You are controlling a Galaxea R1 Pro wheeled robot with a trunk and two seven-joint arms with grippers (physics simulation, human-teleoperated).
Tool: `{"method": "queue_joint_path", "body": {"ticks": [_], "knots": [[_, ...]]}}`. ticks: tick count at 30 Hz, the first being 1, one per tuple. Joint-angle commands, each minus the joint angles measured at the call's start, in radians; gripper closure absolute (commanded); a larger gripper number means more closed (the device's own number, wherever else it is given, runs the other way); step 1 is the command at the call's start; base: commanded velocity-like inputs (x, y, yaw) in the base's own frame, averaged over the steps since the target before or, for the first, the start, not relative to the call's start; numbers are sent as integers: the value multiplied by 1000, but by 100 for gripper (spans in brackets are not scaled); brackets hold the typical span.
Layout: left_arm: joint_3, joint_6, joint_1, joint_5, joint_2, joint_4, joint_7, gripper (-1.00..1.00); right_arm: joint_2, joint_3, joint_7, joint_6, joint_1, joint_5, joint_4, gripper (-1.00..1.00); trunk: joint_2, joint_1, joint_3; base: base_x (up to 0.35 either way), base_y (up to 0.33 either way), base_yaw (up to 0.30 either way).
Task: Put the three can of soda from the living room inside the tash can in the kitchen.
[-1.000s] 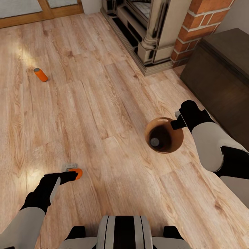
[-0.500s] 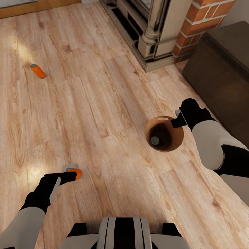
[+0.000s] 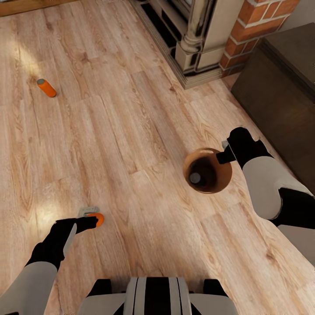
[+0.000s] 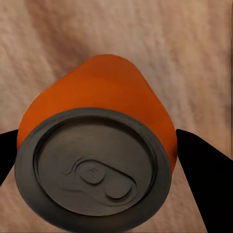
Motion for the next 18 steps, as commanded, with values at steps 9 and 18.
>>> {"method": "queue_joint_path", "body": {"ticks": [9, 18], "knots": [[-1, 1, 1, 7, 0, -9, -4, 100, 2, 0, 3, 1, 20, 1, 35, 100, 63, -34, 28, 0, 0, 0], [0, 55, -2, 10, -5, -65, -3, 100, 12, -2, 4, 1, 54, -8, 31, 100, 126, -69, 56, 0, 0, 0]]}}
